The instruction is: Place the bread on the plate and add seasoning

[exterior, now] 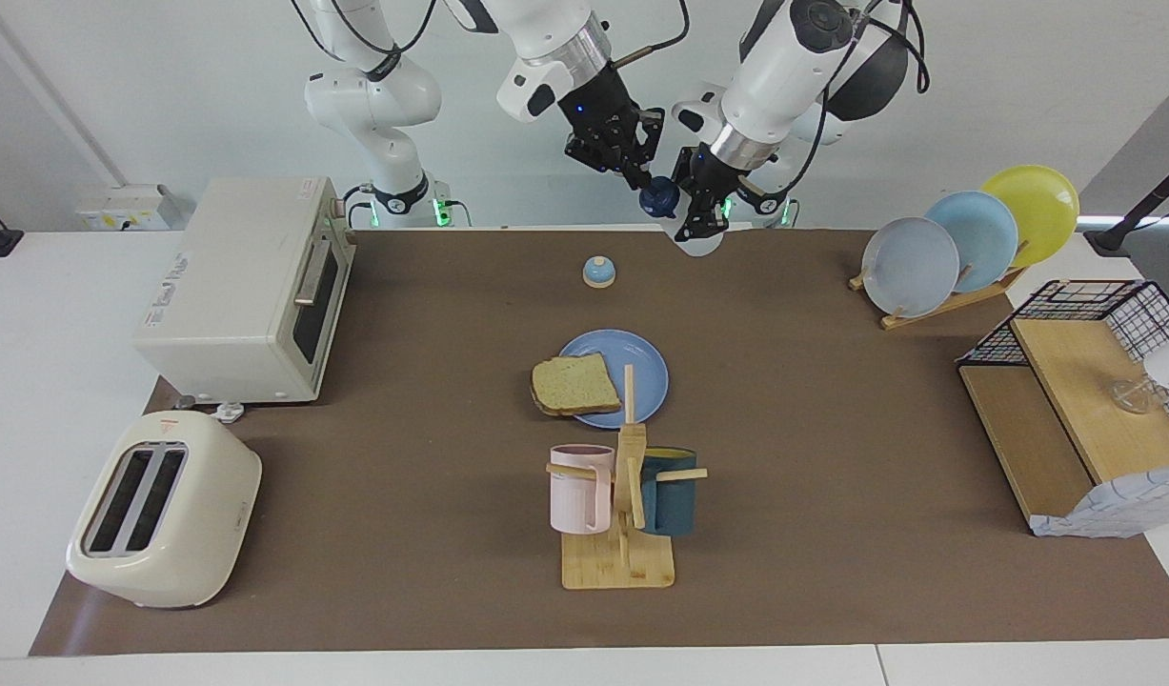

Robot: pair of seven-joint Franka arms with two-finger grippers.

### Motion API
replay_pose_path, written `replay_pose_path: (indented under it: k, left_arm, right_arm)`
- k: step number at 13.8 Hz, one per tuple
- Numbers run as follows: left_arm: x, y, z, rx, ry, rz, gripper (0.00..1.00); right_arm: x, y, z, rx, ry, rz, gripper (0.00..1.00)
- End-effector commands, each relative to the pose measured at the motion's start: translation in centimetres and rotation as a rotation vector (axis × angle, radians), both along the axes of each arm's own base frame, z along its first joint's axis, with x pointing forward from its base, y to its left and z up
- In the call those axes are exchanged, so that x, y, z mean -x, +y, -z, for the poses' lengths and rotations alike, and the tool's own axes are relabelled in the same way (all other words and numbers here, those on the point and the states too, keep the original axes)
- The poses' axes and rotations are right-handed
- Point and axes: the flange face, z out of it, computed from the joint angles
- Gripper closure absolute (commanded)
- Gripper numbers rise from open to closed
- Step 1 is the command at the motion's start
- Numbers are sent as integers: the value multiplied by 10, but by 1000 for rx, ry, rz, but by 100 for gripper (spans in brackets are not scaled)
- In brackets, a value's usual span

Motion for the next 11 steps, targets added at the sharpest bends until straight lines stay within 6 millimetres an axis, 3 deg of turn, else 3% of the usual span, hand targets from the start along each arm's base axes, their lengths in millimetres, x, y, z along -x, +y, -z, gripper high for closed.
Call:
replay_pose_path:
  k: [1,11]
  left_arm:
    - [9,4,1,18,3,-9,100]
    - [11,3,2,15,7,-6,100]
  right_arm:
    - [-17,-24,-8,-15,-9,71,100]
    - [-35,-48,-19,-125,86,215,100]
